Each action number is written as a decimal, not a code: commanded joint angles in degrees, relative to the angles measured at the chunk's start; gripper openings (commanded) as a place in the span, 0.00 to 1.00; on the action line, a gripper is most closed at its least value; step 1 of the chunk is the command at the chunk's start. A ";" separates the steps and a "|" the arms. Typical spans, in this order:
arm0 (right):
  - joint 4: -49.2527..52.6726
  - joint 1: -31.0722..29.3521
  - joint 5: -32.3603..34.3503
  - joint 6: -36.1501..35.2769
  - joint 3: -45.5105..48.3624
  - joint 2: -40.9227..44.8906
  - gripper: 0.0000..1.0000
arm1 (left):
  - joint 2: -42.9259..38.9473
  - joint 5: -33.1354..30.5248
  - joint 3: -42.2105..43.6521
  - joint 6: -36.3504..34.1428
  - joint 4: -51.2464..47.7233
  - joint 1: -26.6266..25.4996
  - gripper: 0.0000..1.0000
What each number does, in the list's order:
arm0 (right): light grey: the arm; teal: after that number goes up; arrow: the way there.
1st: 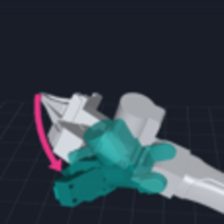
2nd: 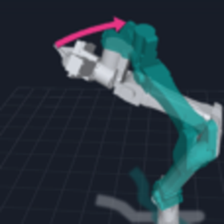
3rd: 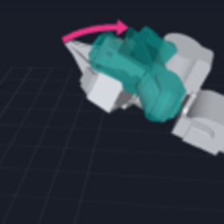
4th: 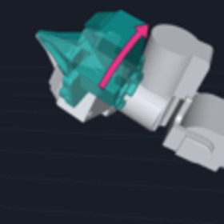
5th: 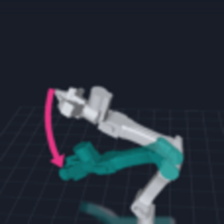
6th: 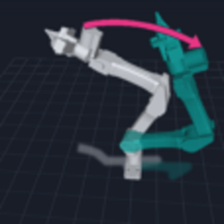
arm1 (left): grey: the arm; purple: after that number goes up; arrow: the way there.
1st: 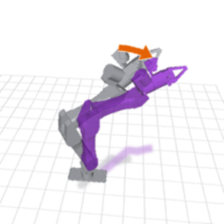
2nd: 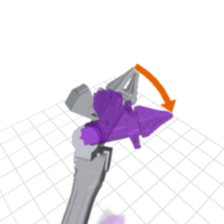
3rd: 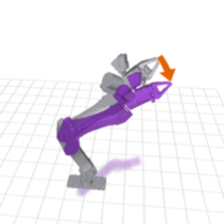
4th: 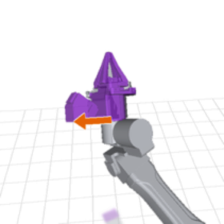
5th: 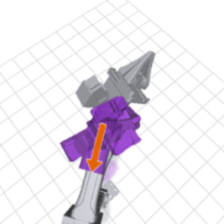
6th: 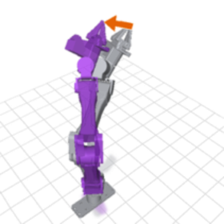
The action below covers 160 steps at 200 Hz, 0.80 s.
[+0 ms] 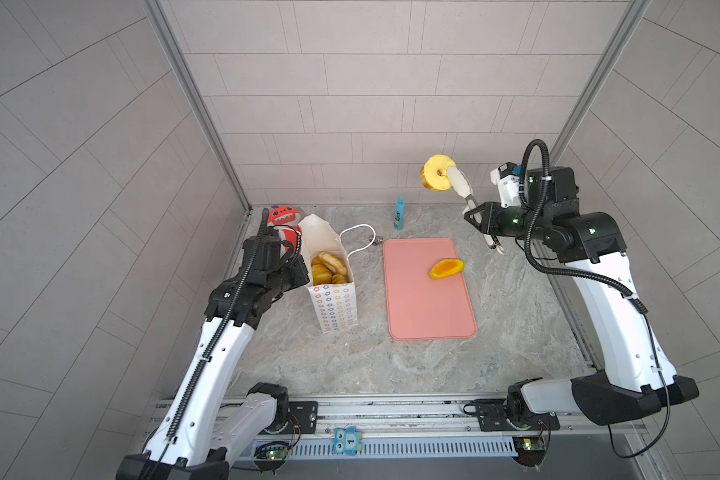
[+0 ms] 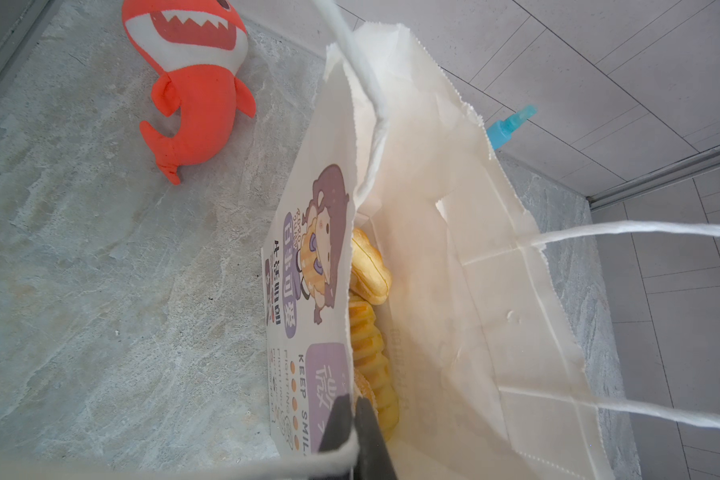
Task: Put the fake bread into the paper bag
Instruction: 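Carry the ring slice with the tongs over the paper bag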
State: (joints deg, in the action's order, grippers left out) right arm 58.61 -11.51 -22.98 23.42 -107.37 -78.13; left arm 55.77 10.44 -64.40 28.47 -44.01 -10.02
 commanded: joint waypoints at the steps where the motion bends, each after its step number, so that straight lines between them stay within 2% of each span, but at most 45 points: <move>1: -0.51 -0.59 -1.45 0.40 -1.62 0.43 0.23 | -0.84 -0.34 -1.43 -0.66 -1.74 0.32 0.06; 39: -1.43 -3.99 -1.06 1.28 -2.01 0.39 0.23 | -1.09 -0.45 -1.52 -0.61 -1.87 0.35 0.06; 160: -1.02 -25.08 8.99 1.45 -9.82 -7.59 0.22 | -1.61 -0.87 -1.51 -0.70 -2.27 0.34 0.06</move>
State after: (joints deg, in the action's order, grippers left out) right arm 59.05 -33.76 -16.69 24.49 -114.37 -84.82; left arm 55.11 9.93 -64.40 28.47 -44.73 -10.02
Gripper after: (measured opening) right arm 0.251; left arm 0.064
